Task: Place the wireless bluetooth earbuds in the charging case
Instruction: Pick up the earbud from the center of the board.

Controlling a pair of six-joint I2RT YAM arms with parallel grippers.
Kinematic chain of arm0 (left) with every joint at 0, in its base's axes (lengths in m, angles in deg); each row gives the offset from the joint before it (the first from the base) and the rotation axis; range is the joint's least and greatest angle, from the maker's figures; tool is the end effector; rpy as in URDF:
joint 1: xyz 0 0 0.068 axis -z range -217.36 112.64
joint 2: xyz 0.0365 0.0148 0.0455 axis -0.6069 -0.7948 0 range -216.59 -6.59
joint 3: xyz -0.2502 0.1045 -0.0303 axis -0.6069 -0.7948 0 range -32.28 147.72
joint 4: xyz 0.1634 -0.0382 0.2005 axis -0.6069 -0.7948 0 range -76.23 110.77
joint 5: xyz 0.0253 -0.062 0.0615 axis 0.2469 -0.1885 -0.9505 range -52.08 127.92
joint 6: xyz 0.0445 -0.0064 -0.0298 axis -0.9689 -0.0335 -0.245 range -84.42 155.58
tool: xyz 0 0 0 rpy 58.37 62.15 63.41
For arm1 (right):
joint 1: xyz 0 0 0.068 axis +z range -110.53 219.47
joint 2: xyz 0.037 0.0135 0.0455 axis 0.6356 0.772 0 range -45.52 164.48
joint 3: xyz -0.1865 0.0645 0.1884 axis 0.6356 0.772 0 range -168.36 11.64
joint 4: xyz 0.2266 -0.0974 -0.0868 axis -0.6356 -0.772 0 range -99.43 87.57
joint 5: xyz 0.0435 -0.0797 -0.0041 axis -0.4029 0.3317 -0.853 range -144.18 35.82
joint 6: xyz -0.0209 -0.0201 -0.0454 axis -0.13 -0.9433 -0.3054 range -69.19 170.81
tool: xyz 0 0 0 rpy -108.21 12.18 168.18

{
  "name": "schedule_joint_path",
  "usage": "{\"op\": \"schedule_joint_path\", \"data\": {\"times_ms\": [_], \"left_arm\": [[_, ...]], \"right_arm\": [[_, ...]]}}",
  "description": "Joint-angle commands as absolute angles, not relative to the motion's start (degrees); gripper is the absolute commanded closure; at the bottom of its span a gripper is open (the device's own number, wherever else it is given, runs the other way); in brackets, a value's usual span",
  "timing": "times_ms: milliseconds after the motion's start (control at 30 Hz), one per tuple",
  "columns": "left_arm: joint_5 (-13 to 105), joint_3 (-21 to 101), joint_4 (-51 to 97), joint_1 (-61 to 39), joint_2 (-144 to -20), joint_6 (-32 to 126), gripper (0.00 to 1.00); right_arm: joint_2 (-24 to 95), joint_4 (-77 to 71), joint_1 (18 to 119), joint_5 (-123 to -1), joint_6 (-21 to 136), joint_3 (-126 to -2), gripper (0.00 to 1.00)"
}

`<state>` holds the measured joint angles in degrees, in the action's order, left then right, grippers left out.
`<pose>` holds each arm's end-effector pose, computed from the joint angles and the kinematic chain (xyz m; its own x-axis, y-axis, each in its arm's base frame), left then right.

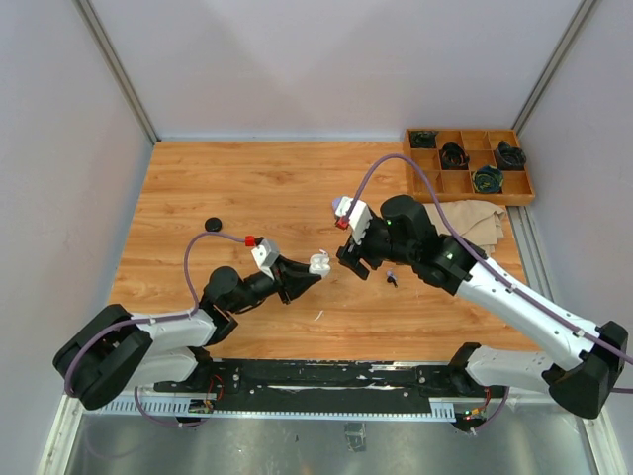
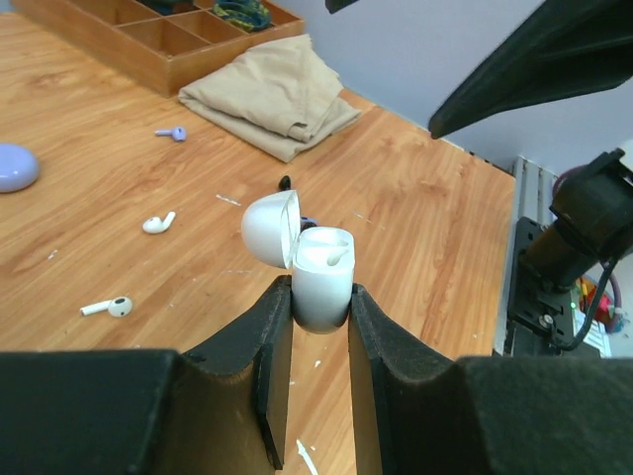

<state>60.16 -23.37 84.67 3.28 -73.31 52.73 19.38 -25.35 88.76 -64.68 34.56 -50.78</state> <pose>0.1456 -0.1426 0.1920 -0.1851 -0.2008 -0.9620 0.8726 0.4166 -0.2549 0.1605 0.1967 0.3552 -0.0300 -0.4569 -0.8890 -0.8970 0.4048 -0.1777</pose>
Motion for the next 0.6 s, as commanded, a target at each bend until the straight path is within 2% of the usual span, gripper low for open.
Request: {"op": "schedule_joint_path", "data": {"times_ms": [0, 267, 567], "left_arm": [[57.1, -24.0, 88.1, 2.0, -73.6, 53.6, 1.0], [55.6, -24.4, 87.3, -2.4, -72.5, 52.9, 1.0], [50.2, -25.2, 87.3, -3.4, -73.2, 47.0, 1.0]], "right_arm": [[19.6, -22.3, 82.9, -65.0, 39.9, -48.4, 0.29], [24.4, -17.5, 73.9, -67.8, 45.5, -45.4, 0.29], [37.3, -15.3, 68.6, -66.2, 48.1, -48.8, 0.28]]}}
